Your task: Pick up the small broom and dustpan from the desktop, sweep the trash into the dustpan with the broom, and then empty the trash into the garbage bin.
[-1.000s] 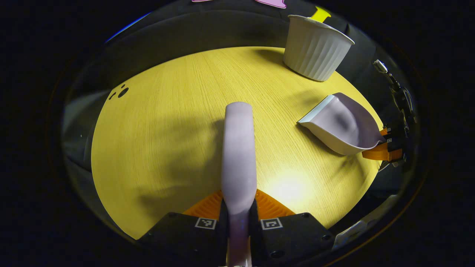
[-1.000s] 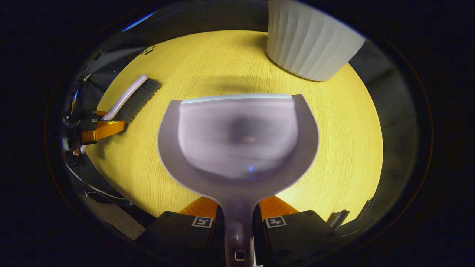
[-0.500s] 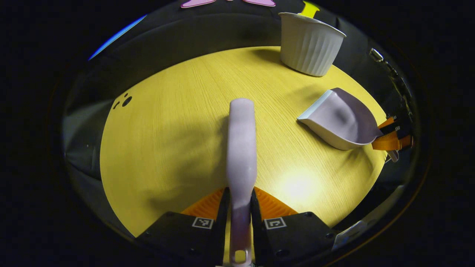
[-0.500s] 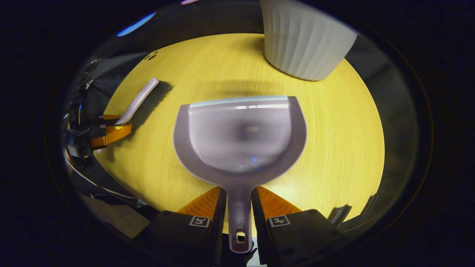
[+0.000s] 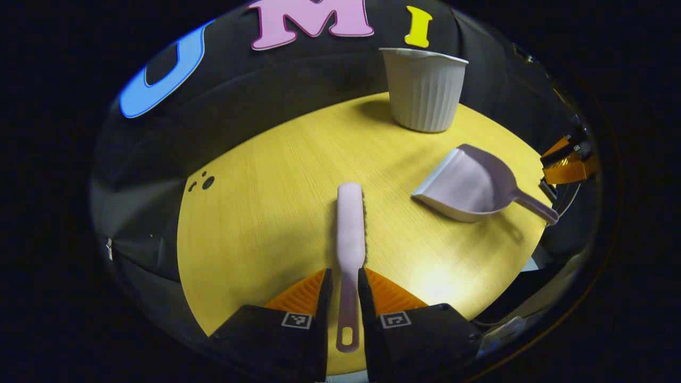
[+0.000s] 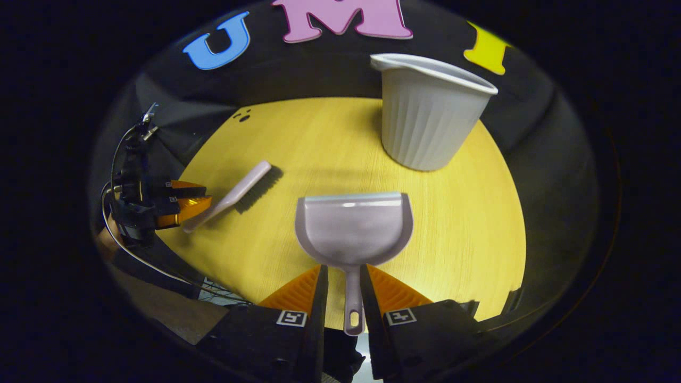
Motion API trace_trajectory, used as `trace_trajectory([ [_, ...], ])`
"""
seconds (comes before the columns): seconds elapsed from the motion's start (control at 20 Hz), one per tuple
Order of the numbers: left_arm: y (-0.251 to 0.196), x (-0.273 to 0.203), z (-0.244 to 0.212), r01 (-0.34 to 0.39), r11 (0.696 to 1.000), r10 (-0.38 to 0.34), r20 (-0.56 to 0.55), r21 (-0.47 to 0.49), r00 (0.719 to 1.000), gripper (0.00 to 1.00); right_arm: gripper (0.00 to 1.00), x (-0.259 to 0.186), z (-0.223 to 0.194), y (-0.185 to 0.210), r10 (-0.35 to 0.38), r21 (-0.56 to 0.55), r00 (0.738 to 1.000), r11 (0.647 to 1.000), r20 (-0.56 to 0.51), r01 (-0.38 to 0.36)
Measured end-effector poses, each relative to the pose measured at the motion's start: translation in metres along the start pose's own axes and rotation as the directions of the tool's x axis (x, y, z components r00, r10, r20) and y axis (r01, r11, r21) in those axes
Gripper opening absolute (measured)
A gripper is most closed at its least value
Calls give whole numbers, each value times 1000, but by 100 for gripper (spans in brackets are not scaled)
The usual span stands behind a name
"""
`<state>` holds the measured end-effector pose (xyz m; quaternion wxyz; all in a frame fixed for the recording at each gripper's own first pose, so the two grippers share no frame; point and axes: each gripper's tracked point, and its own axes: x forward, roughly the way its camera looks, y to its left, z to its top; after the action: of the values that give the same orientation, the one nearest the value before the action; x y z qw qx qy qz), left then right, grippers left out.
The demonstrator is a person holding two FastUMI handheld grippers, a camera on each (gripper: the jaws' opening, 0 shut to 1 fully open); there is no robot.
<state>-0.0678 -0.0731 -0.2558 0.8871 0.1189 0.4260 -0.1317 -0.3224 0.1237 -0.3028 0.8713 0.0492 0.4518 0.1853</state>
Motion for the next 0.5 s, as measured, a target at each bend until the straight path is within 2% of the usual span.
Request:
trace_trajectory([
  [0.05,0,-10,13,-4,1000,4,49,-3,999,32,39,-9,13,4,0,-10,999,1000,52,0],
  [0.1,1,-20,27,-4,1000,5,103,-6,995,32,39,-17,25,9,1,-16,995,1000,103,1],
  [0.15,-1,-31,41,-3,1000,4,159,-11,987,25,39,-26,38,13,-1,-21,988,1000,155,4],
  [0.2,-1,-45,57,-1,1000,5,217,-22,976,32,39,-35,51,17,-5,-25,978,1000,210,11],
  [0.35,-1,-82,99,15,997,13,381,-69,924,32,39,-56,81,30,-8,-36,934,999,357,22],
  [0.5,-4,-123,139,65,994,-10,537,-84,843,32,38,-81,106,38,-15,-46,879,998,476,42],
])
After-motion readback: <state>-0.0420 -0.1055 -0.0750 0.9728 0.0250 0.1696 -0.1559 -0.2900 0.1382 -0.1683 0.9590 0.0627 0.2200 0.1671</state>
